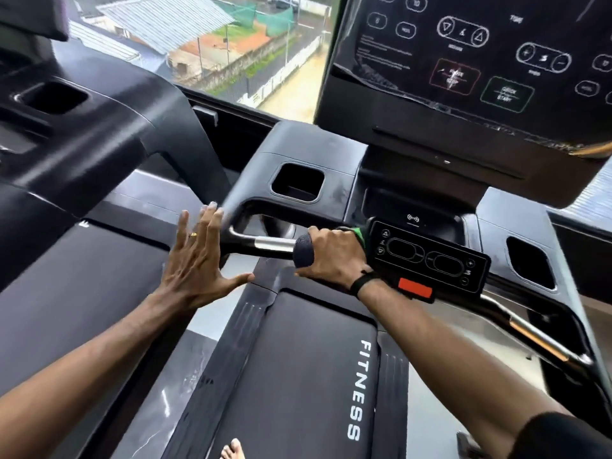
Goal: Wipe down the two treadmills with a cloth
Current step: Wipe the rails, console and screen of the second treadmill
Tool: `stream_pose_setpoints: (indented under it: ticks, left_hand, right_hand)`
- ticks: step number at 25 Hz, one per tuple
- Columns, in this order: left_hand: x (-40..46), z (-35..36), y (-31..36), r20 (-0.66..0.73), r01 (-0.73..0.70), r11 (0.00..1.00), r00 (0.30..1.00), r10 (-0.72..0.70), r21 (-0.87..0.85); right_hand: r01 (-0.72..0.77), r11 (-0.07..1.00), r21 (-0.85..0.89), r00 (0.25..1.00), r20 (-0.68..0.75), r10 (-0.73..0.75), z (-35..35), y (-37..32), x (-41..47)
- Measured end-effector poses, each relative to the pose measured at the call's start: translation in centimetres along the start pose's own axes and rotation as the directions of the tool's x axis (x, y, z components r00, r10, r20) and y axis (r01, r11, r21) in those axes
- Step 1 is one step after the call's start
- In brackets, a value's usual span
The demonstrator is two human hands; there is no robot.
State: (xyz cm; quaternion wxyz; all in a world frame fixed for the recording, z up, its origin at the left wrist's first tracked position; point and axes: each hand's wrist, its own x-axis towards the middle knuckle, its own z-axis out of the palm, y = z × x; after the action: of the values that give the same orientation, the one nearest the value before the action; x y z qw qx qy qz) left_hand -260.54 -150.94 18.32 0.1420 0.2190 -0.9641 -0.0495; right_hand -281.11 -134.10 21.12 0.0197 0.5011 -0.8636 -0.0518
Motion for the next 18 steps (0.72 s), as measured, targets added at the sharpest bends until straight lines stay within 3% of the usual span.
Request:
stream_pose_setpoints:
  ticks: [2,6,8,10,13,16,18]
  left_hand:
    - [-0.4,0.3,-1.7,0.043,0.067,0.996,0.997,-0.07,0.065]
    - [-1.5,1.9,-3.9,0.144,0.23,0.946,0.953,-0.266,0.23]
    - [-1.6,2.6,-3.8,0.145,0.304,0.916,0.926,-0.349,0.262]
    - [-1.4,2.7,-3.2,0.141,0.317,0.905,0.92,-0.367,0.284]
    - [-1.2,2.9,-3.5,0.087,0.351,0.886,0.915,-0.393,0.304]
    - [-1.2,2.8,-3.0,0.141,0.37,0.89,0.899,-0.416,0.268]
    - [-1.1,2.9,-3.2,0.117,0.388,0.88,0.895,-0.431,0.274]
  right_hand:
    - [0.0,1.0,0.002,0.995,0.104,-0.001,-0.9,-0.2,0.9]
    - [0.053,0.998,-0.032,0.995,-0.082,-0.055,0.5,-1.1,0.5]
    - [0.064,0.998,-0.005,0.998,-0.017,-0.064,0.1,-1.3,1.4]
    - [0.079,0.997,0.019,0.994,0.07,-0.08,-0.2,-1.5,2.2]
    - [0.12,0.993,-0.009,0.993,0.016,-0.12,0.0,-3.0,2.8]
    - [0.097,0.993,0.063,0.992,0.075,-0.102,0.2,-3.9,3.9]
    - [0.112,0.993,0.03,0.994,0.015,-0.112,0.8,-5.2,4.3]
